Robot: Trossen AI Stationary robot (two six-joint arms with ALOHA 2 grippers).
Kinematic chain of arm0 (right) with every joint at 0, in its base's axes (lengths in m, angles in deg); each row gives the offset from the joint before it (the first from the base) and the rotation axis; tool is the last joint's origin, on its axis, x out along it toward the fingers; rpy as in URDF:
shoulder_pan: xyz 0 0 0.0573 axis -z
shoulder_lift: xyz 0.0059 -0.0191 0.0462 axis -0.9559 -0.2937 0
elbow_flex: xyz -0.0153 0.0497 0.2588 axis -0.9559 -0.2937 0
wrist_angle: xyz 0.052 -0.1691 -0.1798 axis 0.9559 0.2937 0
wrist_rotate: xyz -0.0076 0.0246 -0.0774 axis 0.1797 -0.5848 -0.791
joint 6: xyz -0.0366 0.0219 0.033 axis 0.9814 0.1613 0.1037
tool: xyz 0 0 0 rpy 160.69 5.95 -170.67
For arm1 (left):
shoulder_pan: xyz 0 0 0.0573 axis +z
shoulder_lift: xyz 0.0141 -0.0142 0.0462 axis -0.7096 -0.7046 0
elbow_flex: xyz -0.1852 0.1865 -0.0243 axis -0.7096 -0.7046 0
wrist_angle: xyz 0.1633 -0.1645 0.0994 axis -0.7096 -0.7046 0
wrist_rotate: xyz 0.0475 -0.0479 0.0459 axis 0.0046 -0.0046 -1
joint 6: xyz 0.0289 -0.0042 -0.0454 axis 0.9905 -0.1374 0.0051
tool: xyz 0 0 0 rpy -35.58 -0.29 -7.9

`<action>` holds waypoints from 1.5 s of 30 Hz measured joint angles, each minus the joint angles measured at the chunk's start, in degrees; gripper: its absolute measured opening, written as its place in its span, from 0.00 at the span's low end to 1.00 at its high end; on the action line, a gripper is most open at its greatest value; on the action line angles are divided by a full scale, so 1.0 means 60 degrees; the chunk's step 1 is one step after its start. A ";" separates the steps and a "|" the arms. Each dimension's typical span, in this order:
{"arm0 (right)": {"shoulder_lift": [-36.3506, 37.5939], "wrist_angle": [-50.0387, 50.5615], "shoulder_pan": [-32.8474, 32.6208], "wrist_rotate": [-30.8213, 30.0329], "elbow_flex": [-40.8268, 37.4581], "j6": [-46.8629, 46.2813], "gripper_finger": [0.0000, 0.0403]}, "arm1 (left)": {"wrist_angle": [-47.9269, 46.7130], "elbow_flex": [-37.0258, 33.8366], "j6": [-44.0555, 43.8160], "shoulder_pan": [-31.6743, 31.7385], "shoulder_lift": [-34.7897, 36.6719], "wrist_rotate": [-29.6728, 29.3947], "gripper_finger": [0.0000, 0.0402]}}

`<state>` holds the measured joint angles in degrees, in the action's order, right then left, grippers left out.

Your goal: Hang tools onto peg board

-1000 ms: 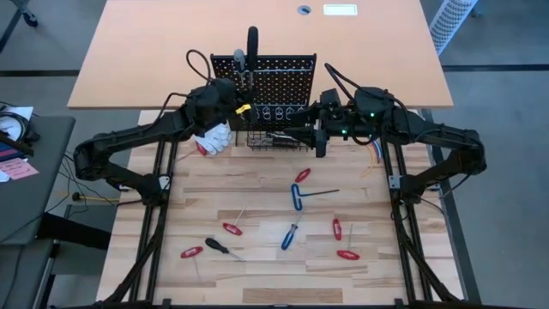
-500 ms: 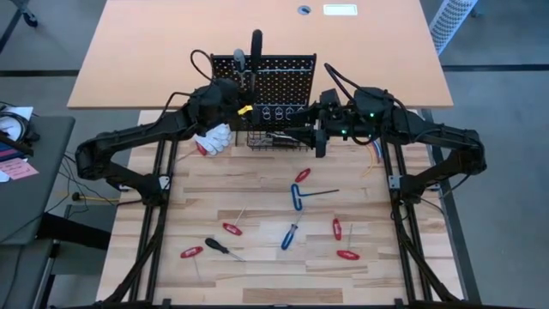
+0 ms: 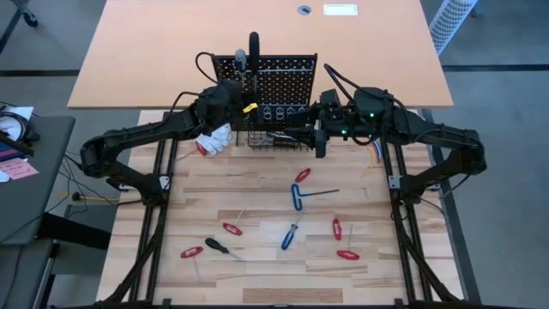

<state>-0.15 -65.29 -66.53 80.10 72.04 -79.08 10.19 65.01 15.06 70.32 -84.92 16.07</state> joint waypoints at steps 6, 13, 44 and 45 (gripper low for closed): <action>0.0000 0.0012 0.0001 0.0000 0.0000 0.0015 0.73 | -0.0488 0.0008 -0.0079 0.0113 -0.0008 0.0094 0.12; 0.0000 0.0194 0.0011 0.0000 0.0000 0.0080 0.73 | -0.1603 0.0005 -0.0094 0.0106 0.0058 0.0268 0.33; 0.0134 0.3716 -0.1362 0.1908 -0.5657 0.0077 0.71 | -0.6382 0.0005 0.0024 -0.3070 0.1096 0.0445 0.27; 0.0023 0.3666 -0.1362 0.2177 -0.5951 0.0174 0.70 | -0.6647 0.0005 -0.0114 -0.3242 0.1096 0.0445 0.27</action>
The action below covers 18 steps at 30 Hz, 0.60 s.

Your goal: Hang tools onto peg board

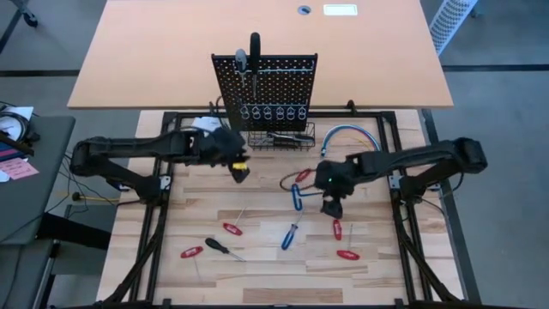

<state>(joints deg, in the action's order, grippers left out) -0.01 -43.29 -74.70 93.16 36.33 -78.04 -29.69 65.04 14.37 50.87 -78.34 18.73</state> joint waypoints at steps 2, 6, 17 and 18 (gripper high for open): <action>-0.0265 -0.0325 -0.0043 0.0644 -0.0514 0.0556 0.69 | -0.0494 -0.0017 -0.0293 -0.0381 0.0000 -0.0019 0.27; -0.1024 -0.1604 -0.0510 0.1526 -0.1014 0.3113 0.67 | -0.0769 -0.0473 -0.1255 -0.1216 0.0001 -0.0068 0.27; -0.3951 -0.3292 -0.0961 -0.0157 0.0422 0.6963 0.57 | -0.0737 -0.1469 -0.4379 -0.3345 0.0000 -0.0114 0.27; -0.4231 -0.3077 -0.0929 -0.0192 0.0645 0.7107 0.54 | -0.0723 -0.1487 -0.4533 -0.3476 0.0000 -0.0129 0.27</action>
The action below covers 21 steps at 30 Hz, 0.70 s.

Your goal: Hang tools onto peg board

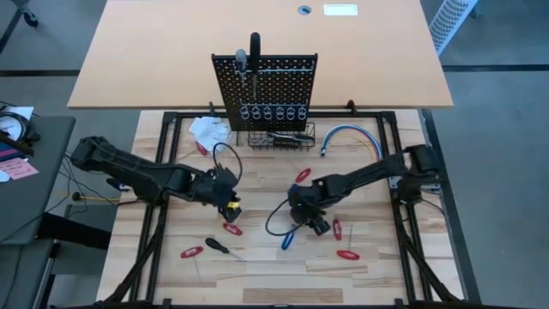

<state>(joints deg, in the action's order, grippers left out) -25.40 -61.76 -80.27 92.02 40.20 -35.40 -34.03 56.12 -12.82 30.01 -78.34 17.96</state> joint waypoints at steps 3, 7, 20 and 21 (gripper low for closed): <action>-0.0691 0.0681 0.0007 -0.0349 0.0640 0.0379 0.43 | -0.0013 -0.0059 -0.0396 -0.0260 0.0000 -0.0108 0.27; -0.1251 0.1373 -0.0026 -0.0999 0.1204 0.0470 0.24 | -0.0129 -0.0061 -0.0601 -0.0404 0.0000 -0.0160 0.27; 0.0209 0.1861 0.0482 -0.0941 0.1843 -0.2629 0.02 | -0.3335 -0.0061 -0.2340 -0.1140 0.2083 -0.2560 0.27; 0.0419 0.1841 0.0609 -0.0952 0.1966 -0.2983 0.01 | -0.3413 -0.0061 -0.2340 -0.1139 0.2285 -0.2686 0.27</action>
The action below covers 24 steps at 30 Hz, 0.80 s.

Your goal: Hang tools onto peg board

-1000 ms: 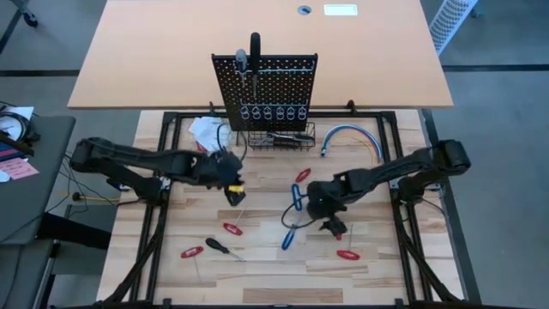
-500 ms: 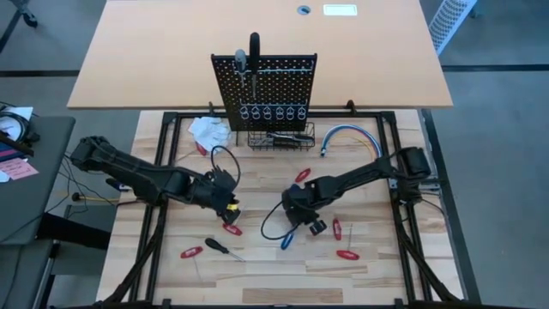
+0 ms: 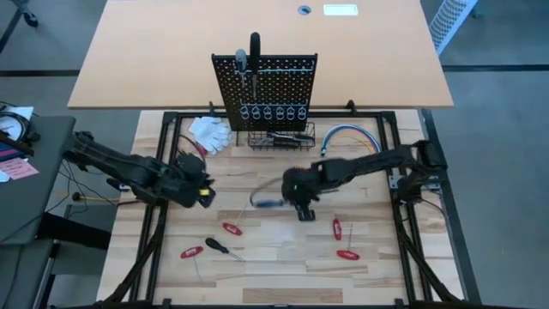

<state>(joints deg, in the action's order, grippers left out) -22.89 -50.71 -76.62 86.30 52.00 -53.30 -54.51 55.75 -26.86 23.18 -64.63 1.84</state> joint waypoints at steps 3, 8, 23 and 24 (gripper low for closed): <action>0.0491 -0.0330 0.0428 -0.0024 0.0377 -0.1176 0.01 | -0.0227 0.0000 0.0020 0.0000 0.0580 -0.0560 0.27; 0.1082 -0.2154 0.1182 -0.0099 0.1532 -0.3282 0.01 | -0.0249 0.0000 0.0695 0.0000 0.1278 -0.0977 0.27; 0.1090 -0.4452 0.3497 -0.3642 0.4242 -0.5729 0.00 | -0.0201 0.0000 0.2765 0.0004 0.1945 -0.1021 0.27; 0.1090 -0.4473 0.3619 -0.3638 0.4247 -0.5880 0.00 | -0.0205 0.0000 0.2828 0.0004 0.1962 -0.1018 0.27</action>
<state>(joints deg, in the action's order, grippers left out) -16.35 -77.55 -54.91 64.47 77.48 -88.57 -55.74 55.75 -9.89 23.20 -52.86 -4.26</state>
